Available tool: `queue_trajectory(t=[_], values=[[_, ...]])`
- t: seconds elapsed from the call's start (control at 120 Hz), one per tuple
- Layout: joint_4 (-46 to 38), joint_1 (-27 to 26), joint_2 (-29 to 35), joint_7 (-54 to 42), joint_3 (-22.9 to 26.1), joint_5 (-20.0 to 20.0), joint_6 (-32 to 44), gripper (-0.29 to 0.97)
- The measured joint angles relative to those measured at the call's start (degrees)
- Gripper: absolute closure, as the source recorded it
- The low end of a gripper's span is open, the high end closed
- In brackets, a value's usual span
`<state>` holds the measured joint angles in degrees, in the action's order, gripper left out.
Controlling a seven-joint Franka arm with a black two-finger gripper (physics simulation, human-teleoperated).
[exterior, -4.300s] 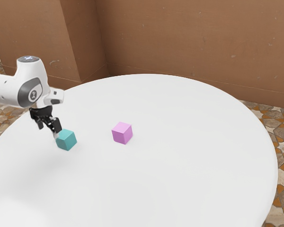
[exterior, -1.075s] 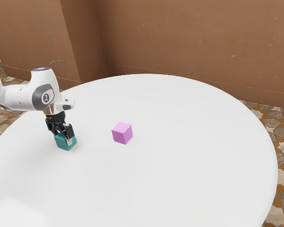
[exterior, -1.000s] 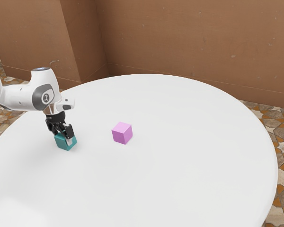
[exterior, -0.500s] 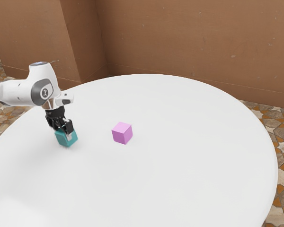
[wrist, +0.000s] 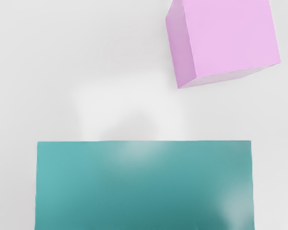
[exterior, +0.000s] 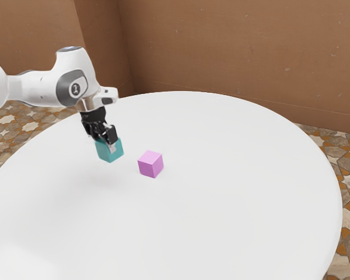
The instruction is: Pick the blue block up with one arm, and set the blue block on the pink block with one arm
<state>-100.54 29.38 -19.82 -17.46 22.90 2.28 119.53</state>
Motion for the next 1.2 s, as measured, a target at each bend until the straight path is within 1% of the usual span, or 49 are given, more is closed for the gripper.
queue_trajectory(t=[0.133,0.3,0.4,0.55,0.633,0.967,1.2], values=[[3.0,-4.0,-0.5,1.4,-0.4,-1.1,-1.2,0.28],[6.1,-6.0,-2.8,3.1,-0.8,-1.6,-2.0,0.28],[9.6,-9.9,-5.3,3.9,-4.3,-1.6,-2.3,0.28],[14.0,-11.7,-9.1,4.8,-5.5,-1.6,-2.8,0.29],[15.2,-13.5,-9.8,5.3,-7.5,-1.6,-3.0,0.29],[15.3,-14.2,-11.7,6.9,-8.7,-1.4,-2.6,0.29],[15.5,-15.3,-13.1,7.7,-8.6,-1.4,0.9,0.29]])
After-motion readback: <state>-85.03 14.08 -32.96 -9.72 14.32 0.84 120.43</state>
